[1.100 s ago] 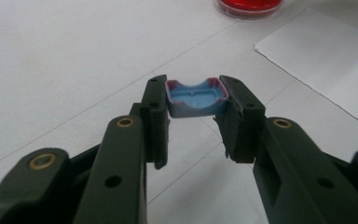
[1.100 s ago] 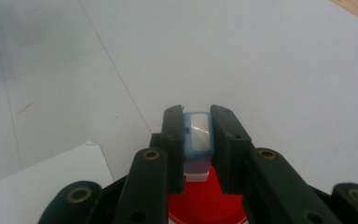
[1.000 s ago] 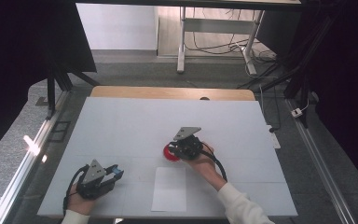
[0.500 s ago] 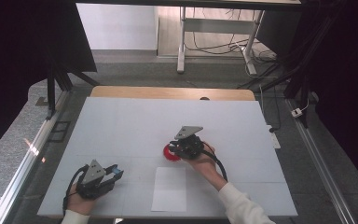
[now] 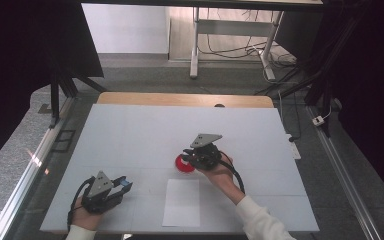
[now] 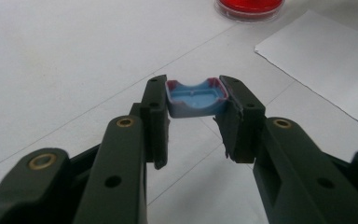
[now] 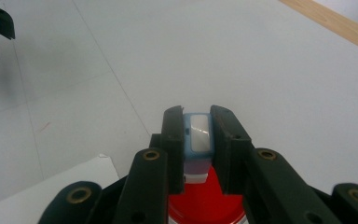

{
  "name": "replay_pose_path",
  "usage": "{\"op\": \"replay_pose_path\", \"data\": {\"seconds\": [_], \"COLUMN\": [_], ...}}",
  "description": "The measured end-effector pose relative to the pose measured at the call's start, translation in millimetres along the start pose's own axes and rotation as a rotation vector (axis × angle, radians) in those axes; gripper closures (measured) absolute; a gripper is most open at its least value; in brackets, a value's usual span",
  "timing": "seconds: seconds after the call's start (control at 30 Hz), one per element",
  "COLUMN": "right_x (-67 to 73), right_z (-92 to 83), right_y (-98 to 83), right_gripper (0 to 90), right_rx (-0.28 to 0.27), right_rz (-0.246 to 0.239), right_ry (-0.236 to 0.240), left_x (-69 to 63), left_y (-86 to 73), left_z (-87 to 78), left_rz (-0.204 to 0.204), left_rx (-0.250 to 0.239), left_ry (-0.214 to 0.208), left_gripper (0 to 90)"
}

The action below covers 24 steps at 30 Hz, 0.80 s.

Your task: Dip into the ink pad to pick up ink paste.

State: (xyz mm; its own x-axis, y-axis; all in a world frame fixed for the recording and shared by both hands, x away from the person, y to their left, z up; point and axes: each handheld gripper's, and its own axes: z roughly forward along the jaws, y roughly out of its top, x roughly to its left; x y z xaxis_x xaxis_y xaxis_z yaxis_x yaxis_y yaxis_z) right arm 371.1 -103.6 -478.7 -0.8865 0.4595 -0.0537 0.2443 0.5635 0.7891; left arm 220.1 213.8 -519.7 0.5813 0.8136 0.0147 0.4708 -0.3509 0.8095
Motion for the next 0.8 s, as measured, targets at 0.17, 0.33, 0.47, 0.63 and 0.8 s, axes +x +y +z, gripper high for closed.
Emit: {"op": "replay_pose_path", "data": {"seconds": [0.17, 0.33, 0.47, 0.63, 0.8], "right_x": [-1.9, -6.0, -10.1, -11.9, -12.5], "right_z": [-6.6, -14.3, -19.5, -25.6, -35.1], "right_y": [1.3, 2.1, 1.7, 1.3, 0.9], "right_gripper": [75.1, 75.1, 75.1, 75.1, 75.1], "right_rx": [-0.025, -0.056, -0.083, -0.095, -0.117], "right_rz": [0.016, 0.05, 0.086, 0.099, 0.113], "right_ry": [0.007, 0.015, 0.023, 0.017, 0.018], "left_x": [1.2, 0.7, 0.2, 1.1, 1.3], "left_y": [-0.2, 0.4, 0.8, 0.3, 0.7], "left_z": [0.3, 0.6, -0.6, -1.3, -2.0], "left_rz": [-0.003, -0.004, -0.002, -0.005, -0.003], "left_rx": [-0.001, -0.009, -0.015, -0.021, -0.026], "left_ry": [0.0, 0.004, -0.004, -0.009, -0.004], "left_gripper": [64.5, 64.5, 64.5, 64.5, 64.5]}}
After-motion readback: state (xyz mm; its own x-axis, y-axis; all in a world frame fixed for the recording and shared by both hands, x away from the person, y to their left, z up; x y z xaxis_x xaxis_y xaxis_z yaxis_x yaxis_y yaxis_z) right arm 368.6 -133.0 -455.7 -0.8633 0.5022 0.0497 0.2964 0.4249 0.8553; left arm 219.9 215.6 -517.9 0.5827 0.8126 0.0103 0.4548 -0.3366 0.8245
